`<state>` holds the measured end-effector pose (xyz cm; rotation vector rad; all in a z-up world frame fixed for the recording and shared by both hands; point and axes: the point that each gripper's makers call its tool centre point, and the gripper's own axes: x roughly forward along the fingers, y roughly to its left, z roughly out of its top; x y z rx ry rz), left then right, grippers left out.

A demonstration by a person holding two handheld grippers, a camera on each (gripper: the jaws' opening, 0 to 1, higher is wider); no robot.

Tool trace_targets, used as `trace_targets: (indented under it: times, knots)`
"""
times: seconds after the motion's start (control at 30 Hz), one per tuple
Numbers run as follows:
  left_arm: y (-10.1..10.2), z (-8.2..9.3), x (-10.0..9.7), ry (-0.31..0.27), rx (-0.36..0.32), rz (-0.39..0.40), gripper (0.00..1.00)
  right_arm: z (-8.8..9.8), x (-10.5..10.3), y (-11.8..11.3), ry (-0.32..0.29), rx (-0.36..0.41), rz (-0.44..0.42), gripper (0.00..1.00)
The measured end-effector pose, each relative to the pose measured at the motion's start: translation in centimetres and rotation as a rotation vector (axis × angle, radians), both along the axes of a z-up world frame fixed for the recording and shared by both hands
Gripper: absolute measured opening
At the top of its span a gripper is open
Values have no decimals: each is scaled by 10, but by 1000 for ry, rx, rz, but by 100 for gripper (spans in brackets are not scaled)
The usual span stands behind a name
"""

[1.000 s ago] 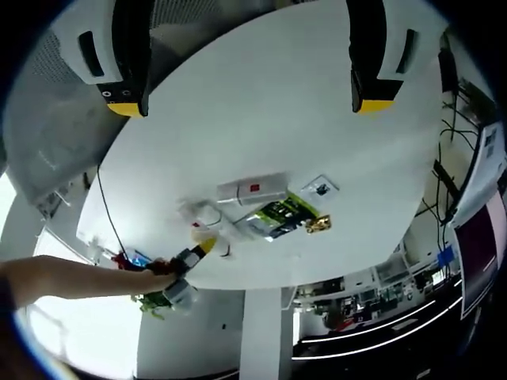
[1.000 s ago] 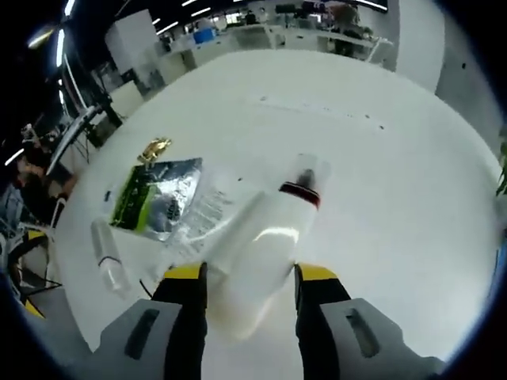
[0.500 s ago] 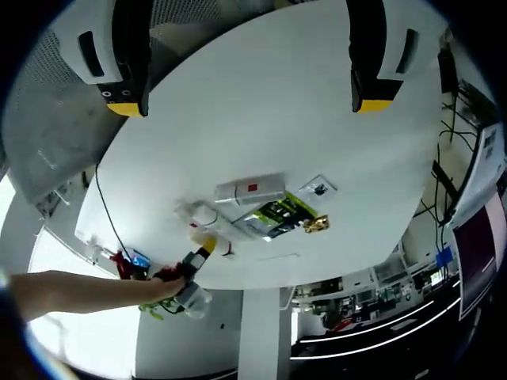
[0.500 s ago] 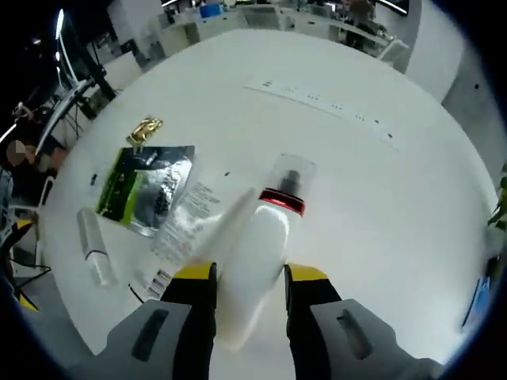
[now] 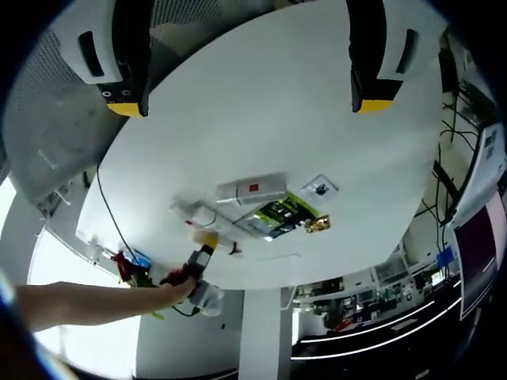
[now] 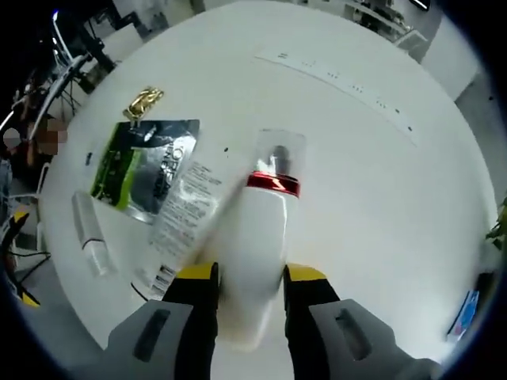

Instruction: Arrange the skincare products in the storage area until every visible bottle or jar stands upright without overlapping.

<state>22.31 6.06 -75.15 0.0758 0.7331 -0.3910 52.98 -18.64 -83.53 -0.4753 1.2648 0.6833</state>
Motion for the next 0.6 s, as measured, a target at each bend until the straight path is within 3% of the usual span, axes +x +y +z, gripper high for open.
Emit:
trace_targets:
  times: [0.13, 0.23, 0.37, 0.6]
  knots:
    - [0, 1, 0, -2, -3, 3, 99, 2, -10, 4, 2, -27, 28, 33]
    - [0, 1, 0, -1, -3, 3, 99, -1, 0, 2, 10, -50, 42, 33]
    - [-1, 0, -1, 2, -2, 0, 99, -4, -14, -2, 18, -104, 95, 35]
    - [-1, -1, -1, 9, 2, -4, 99, -3, -25, 2, 38, -128, 110, 35]
